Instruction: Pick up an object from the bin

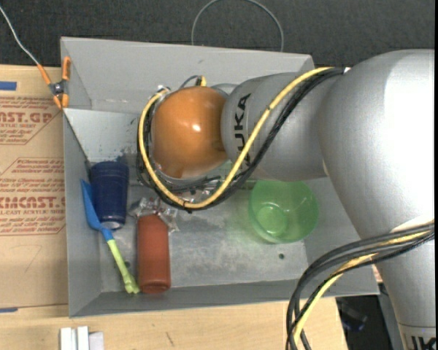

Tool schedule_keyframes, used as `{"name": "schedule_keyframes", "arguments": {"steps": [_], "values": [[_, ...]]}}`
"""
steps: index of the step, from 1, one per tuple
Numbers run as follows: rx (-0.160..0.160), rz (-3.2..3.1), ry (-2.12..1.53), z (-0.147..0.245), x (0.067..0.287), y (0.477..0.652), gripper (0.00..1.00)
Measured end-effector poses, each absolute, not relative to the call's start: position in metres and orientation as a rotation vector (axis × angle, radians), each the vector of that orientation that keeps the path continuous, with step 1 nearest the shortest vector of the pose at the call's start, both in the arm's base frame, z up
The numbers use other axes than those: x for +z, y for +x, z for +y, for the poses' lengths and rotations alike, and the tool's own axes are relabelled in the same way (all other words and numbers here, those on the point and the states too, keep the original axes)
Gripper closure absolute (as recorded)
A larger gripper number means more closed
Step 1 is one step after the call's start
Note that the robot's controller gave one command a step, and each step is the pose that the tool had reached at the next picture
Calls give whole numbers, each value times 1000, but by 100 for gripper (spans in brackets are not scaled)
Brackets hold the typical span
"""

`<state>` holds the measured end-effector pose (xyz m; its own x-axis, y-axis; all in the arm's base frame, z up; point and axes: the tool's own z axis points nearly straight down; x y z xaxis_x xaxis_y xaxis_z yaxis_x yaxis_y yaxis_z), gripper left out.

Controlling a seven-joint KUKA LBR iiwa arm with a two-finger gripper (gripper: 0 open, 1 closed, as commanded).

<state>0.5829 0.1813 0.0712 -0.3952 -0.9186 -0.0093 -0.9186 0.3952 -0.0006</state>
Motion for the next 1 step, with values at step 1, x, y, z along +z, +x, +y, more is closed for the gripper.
{"name": "schedule_keyframes", "arguments": {"steps": [1], "values": [[7, 2617, -1723, 181, 71, 583, 100]]}}
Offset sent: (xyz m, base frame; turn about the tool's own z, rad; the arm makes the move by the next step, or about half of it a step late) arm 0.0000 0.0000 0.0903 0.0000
